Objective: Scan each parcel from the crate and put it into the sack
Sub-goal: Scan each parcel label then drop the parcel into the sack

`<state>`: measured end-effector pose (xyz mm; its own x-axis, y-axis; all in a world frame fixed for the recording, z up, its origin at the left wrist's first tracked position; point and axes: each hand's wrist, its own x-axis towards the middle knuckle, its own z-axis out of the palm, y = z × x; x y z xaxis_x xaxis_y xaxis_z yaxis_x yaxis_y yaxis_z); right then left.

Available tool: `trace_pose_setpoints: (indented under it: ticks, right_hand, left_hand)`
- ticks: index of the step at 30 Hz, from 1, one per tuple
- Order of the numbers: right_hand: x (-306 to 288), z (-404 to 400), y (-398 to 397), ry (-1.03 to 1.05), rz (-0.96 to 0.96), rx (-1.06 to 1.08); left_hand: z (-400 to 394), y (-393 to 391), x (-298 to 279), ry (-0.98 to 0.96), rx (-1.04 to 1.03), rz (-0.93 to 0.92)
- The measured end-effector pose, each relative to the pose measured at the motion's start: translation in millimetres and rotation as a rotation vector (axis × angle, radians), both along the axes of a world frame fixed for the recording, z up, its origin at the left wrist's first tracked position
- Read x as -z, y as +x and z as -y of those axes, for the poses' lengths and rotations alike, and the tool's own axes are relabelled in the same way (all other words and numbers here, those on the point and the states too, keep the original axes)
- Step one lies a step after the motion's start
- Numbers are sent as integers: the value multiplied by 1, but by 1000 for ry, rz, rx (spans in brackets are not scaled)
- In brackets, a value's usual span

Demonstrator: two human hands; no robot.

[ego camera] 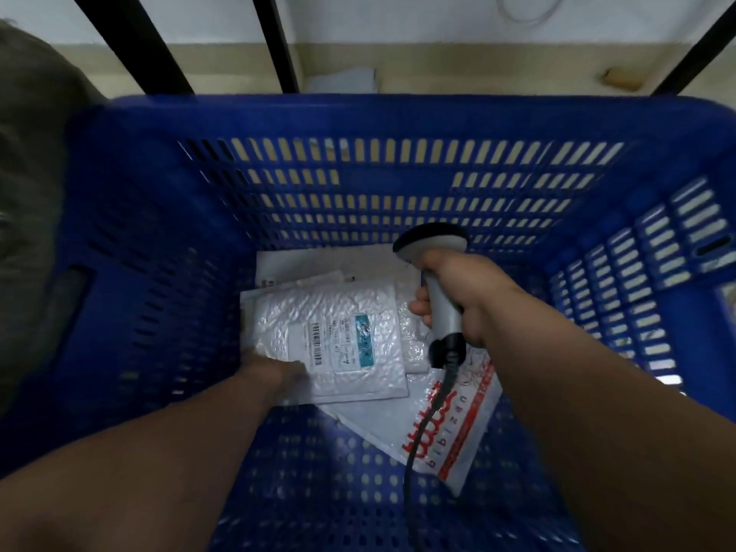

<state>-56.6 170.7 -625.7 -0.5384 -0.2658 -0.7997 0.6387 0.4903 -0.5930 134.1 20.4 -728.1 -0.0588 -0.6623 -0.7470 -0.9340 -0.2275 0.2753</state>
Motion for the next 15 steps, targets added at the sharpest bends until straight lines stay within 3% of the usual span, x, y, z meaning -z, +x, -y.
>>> trace_pose_setpoints:
  ticks: [8, 15]
  right_hand:
    - [3, -19, -3, 25, -21, 21]
    - [-65, -40, -6, -11, -141, 43]
  left_hand:
    - [-3, -7, 2, -73, -78, -151]
    - [-13, -26, -70, -53, -42, -456]
